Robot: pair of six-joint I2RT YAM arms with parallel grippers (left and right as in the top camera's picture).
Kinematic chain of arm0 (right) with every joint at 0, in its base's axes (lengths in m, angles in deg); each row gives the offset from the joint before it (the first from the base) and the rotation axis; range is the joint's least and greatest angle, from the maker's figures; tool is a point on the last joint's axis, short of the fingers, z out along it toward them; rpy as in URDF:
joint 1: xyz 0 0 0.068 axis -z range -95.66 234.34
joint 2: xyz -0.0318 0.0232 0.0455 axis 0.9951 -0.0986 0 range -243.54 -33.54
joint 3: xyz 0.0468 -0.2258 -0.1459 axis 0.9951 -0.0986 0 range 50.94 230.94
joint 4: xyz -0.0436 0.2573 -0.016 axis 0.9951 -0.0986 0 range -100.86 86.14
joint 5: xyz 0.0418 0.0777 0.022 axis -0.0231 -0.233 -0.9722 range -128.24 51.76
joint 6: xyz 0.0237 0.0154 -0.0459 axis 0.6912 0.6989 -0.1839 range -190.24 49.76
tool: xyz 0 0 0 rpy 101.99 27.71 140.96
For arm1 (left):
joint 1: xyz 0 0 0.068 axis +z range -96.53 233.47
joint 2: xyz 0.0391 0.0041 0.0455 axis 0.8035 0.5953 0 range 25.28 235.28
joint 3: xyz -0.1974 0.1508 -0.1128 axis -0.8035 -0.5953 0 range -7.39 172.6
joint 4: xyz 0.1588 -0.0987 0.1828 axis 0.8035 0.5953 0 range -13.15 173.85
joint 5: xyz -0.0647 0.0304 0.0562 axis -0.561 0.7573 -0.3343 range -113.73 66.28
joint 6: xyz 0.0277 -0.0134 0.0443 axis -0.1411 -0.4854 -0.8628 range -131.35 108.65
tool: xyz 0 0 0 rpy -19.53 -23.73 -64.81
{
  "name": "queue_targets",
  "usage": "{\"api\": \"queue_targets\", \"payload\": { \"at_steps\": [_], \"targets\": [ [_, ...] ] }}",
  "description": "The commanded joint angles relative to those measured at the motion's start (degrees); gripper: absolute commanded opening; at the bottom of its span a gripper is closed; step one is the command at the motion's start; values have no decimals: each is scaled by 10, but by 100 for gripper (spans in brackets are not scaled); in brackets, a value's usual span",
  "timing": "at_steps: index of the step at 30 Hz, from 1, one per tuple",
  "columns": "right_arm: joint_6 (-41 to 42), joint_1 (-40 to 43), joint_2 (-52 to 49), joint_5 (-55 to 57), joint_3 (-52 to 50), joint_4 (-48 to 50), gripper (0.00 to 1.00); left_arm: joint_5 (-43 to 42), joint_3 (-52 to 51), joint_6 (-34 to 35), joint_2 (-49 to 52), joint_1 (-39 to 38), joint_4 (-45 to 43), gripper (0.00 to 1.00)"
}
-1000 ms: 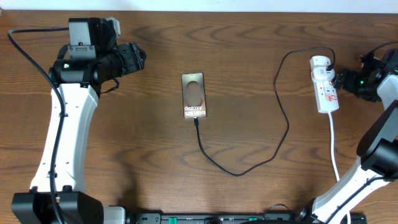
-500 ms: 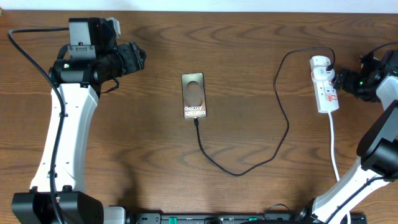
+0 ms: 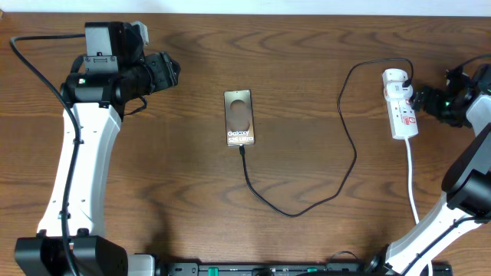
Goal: Plug charger to phone and switch on socket
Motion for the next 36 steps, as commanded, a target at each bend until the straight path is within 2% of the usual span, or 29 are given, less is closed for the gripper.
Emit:
{"api": "queue_targets", "payload": {
  "at_steps": [1, 21, 28, 36],
  "targets": [
    [-6, -14, -32, -27, -12, -24, 99, 8, 2, -5, -7, 2, 2, 66],
    [-4, -8, -9, 2, 14, -60, 99, 7, 2, -5, -7, 2, 2, 66],
    [-3, 8, 117, 4, 65, -137, 99, 8, 2, -5, -7, 2, 2, 66],
    [-3, 5, 292, -27, 65, -233, 99, 8, 2, -5, -7, 2, 2, 66]
  ]
}}
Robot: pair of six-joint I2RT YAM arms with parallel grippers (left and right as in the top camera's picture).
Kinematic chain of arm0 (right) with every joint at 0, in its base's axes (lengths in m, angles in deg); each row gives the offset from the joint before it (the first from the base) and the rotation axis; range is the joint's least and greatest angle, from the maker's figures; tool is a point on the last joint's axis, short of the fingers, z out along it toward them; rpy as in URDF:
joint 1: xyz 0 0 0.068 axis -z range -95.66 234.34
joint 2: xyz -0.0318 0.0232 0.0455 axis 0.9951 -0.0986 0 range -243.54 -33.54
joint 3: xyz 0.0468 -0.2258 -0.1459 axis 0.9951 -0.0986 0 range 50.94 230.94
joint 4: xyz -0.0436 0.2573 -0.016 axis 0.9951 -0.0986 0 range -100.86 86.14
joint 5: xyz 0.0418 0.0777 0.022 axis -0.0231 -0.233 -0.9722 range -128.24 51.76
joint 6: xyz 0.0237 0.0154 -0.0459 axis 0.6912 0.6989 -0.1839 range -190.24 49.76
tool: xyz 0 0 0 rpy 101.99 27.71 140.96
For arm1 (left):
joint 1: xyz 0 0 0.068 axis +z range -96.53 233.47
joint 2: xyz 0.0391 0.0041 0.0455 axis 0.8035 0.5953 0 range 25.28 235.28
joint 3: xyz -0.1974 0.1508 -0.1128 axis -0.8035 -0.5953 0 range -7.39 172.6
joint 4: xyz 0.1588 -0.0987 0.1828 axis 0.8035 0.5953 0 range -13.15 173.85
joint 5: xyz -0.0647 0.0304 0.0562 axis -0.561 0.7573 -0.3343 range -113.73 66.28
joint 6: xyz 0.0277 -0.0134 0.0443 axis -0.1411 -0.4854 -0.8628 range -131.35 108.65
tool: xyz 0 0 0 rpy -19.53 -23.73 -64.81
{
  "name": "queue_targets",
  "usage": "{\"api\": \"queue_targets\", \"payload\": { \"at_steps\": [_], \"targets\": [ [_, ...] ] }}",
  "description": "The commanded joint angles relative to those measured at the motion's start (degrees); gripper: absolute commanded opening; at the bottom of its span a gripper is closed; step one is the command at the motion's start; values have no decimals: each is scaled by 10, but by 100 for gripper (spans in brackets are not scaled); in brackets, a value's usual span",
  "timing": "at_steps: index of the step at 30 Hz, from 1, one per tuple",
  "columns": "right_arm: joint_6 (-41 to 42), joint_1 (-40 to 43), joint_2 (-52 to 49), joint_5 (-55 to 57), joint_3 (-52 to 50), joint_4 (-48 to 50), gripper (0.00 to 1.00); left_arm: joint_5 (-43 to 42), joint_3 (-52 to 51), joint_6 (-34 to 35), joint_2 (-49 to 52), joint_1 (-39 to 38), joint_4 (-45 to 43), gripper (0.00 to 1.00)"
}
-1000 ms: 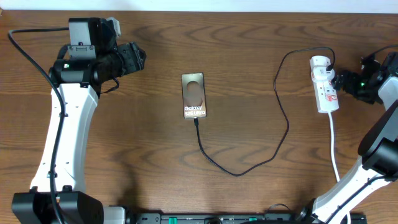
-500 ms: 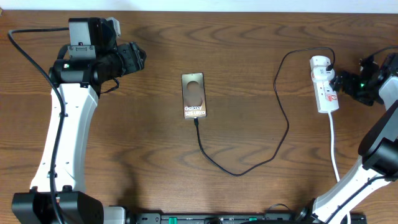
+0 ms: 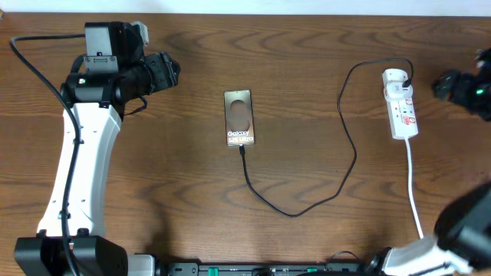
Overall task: Plug charger to phone and switch on socket
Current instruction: 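Lift the right gripper up off the power strip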
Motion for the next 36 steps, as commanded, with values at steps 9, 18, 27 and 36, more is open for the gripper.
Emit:
{"api": "queue_targets", "payload": {
  "at_steps": [9, 18, 27, 36],
  "targets": [
    [-32, -32, 225, -32, 9, -118, 99, 7, 2, -5, -7, 2, 2, 66],
    [-19, -81, 311, -41, 9, -203, 99, 7, 2, -5, -7, 2, 2, 66],
    [125, -82, 339, -55, 9, -319, 99, 7, 2, -5, -7, 2, 2, 66],
    [113, -82, 339, -40, 9, -357, 99, 7, 2, -5, -7, 2, 2, 66]
  ]
}}
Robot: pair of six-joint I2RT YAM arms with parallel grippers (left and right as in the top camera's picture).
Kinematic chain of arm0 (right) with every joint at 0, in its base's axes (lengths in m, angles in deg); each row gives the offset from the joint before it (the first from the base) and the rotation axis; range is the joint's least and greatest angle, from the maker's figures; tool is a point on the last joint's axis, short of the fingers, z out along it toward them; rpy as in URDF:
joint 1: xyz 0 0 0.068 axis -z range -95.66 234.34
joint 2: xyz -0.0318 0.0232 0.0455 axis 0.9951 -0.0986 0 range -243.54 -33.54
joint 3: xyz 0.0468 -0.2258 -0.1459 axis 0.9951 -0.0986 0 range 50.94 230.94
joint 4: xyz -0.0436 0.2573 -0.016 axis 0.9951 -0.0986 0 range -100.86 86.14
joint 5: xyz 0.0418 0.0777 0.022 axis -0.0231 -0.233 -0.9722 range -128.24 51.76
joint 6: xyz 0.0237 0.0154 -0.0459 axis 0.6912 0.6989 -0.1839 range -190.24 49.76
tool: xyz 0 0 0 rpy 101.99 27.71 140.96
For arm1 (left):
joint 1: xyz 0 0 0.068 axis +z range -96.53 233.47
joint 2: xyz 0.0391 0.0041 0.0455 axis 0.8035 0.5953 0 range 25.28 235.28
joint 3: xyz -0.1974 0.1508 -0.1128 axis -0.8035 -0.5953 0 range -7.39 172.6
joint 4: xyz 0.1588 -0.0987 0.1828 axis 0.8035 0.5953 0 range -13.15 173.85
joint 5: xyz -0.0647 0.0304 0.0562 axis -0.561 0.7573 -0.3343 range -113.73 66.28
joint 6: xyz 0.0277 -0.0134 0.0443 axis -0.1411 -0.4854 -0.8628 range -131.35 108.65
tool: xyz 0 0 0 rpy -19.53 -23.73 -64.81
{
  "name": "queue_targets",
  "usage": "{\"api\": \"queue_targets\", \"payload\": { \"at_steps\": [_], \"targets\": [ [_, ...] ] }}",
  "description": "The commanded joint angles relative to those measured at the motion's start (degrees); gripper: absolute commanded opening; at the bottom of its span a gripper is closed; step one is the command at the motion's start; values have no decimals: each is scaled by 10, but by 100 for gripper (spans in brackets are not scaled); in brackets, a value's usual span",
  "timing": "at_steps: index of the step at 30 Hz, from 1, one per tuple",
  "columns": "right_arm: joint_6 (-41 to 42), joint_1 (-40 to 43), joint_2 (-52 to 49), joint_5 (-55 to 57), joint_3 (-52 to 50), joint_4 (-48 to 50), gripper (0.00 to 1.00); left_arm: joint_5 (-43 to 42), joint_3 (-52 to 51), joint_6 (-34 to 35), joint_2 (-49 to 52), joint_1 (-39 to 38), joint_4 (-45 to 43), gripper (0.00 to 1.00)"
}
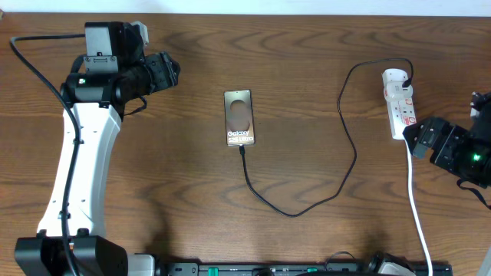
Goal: Plug charger to phone and switch on socket
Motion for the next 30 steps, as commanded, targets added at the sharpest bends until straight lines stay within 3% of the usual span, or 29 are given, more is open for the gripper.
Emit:
{"api": "queue_targets", "payload": {
  "at_steps": [1, 12, 16, 22, 30],
  "targets": [
    [-6, -5, 3, 3, 3, -2, 99, 6, 2, -6, -7, 2, 2, 66],
    [-46, -5, 14, -4, -16, 18, 99, 6, 2, -5, -7, 2, 2, 66],
    [-55, -30, 71, -1, -99, 146, 99, 6, 2, -5, -7, 2, 2, 66],
    [-76, -125, 218, 79, -353, 423, 99, 6, 2, -6, -7, 2, 2, 66],
    [-76, -174, 388, 172, -609, 651, 99, 6, 2, -6, -7, 2, 2, 66]
  ]
}}
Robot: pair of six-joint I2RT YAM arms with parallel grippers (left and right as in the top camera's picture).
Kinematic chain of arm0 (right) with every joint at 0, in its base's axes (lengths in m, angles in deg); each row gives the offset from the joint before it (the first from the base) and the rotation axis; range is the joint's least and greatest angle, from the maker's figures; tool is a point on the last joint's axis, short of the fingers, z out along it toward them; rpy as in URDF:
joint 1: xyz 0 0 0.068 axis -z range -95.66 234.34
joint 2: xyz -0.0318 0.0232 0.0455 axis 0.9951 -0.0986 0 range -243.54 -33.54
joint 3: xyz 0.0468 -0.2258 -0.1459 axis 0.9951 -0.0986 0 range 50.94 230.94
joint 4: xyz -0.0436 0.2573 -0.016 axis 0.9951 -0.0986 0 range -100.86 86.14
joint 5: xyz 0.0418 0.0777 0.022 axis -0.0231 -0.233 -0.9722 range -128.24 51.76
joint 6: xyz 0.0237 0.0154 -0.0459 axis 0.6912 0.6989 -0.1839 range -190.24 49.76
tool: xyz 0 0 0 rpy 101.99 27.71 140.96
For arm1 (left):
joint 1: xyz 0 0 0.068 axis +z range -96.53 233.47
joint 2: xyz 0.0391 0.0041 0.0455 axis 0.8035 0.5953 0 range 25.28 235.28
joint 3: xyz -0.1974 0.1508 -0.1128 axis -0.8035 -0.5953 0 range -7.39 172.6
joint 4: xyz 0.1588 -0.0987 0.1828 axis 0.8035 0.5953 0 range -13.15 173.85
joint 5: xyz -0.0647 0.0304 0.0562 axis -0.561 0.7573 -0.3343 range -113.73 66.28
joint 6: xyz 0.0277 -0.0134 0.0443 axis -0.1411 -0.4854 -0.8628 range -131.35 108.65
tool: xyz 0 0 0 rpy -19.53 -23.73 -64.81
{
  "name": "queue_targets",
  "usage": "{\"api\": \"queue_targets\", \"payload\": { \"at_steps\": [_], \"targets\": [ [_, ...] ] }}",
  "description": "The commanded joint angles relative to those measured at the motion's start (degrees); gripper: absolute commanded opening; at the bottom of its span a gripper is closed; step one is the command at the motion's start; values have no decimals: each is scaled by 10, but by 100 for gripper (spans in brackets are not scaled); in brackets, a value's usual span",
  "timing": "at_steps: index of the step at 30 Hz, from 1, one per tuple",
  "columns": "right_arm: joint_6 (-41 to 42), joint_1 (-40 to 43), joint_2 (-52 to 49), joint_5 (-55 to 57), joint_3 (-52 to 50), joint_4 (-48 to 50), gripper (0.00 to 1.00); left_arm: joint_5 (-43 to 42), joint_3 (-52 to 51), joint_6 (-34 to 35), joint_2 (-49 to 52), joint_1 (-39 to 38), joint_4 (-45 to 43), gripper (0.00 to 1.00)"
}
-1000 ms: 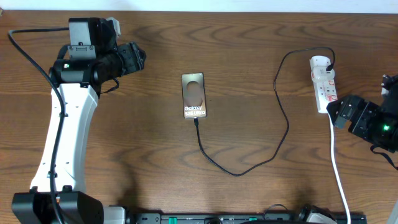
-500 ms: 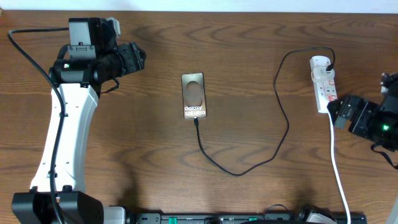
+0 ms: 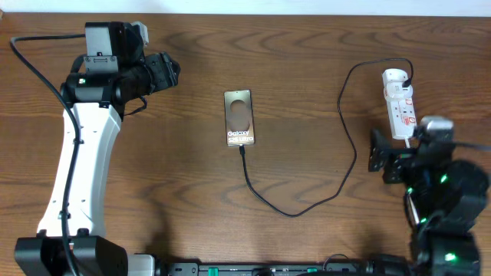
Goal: Plug charger to phone and switch on socket
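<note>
The phone [image 3: 238, 117] lies face up at the table's middle, with the black charger cable [image 3: 291, 214] plugged into its lower end. The cable loops right and up to the white power strip [image 3: 400, 103] at the far right. My right gripper [image 3: 375, 151] is low at the right, just below and left of the strip and apart from it; whether its jaws are open or closed is unclear. My left gripper [image 3: 172, 73] hangs at the upper left, well away from the phone, with no gap showing between its fingers and nothing in them.
The strip's white lead [image 3: 412, 180] runs down the right side toward the front edge, partly under my right arm. The left arm's white link [image 3: 80, 169] spans the left side. Bare wood lies between the phone and the cable loop.
My right arm has moved from the right edge beside the strip's lower end to lower down and further left, now below the strip. The phone, cable, strip and left arm are unchanged.
My right gripper was first at the strip's right side, touching it near the switches. Then it was off to the far right, clear of the strip. Then it was beside the strip's lower end, and now it sits below it. The cable stayed in the phone throughout.
</note>
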Motion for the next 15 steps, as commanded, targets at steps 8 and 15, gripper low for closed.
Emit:
{"api": "queue_targets", "payload": {
  "at_steps": [8, 15],
  "targets": [
    [-7, -53, 205, 112, -234, 145, 99, 6, 2, -5, -7, 2, 0, 66],
    [5, -59, 289, 115, -346, 214, 99, 6, 2, -5, -7, 2, 0, 66]
  ]
}}
